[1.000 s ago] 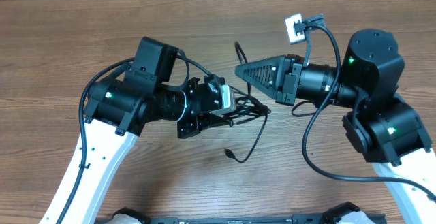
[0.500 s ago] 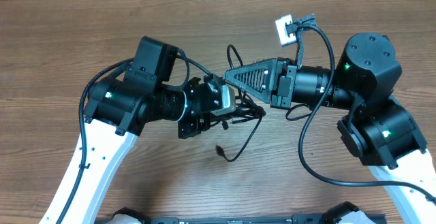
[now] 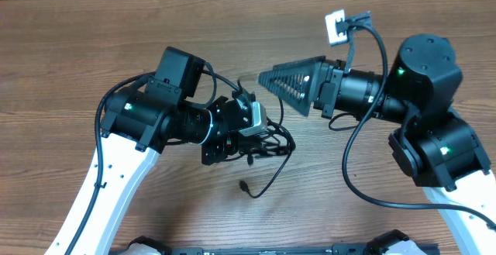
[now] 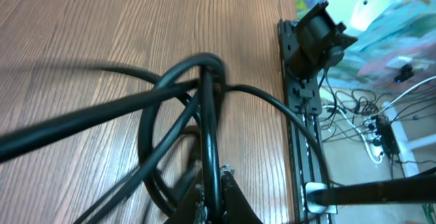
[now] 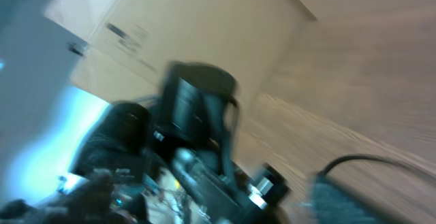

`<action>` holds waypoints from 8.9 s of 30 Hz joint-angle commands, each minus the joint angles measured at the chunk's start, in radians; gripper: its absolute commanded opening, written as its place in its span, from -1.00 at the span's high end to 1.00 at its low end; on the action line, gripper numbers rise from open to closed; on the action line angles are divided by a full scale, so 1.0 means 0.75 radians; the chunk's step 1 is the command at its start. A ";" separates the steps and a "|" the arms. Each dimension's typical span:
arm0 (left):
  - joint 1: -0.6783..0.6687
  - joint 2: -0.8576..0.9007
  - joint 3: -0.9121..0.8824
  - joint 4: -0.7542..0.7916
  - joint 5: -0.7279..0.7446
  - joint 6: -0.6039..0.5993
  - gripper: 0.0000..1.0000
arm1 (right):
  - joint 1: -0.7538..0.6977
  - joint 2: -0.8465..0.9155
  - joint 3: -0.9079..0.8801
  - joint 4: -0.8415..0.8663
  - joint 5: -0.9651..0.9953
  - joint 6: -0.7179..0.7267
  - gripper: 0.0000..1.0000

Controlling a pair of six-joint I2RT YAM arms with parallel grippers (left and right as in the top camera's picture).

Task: Untangle cables

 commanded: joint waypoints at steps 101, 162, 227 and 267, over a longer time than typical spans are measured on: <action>0.051 -0.357 -0.002 0.605 -0.368 -1.137 0.91 | -0.006 0.203 0.036 -0.626 0.645 -0.798 0.92; 0.051 -0.156 -0.003 0.279 -0.543 -0.802 0.91 | 0.236 0.203 0.036 -0.831 0.195 -0.899 0.92; 0.694 0.134 -0.003 0.312 -0.347 -0.890 -0.02 | 0.580 -0.307 0.037 -0.599 0.827 -0.651 0.92; 0.479 0.134 -0.003 0.056 0.242 -0.037 0.92 | 0.579 -0.179 0.037 -0.403 0.384 -0.591 0.92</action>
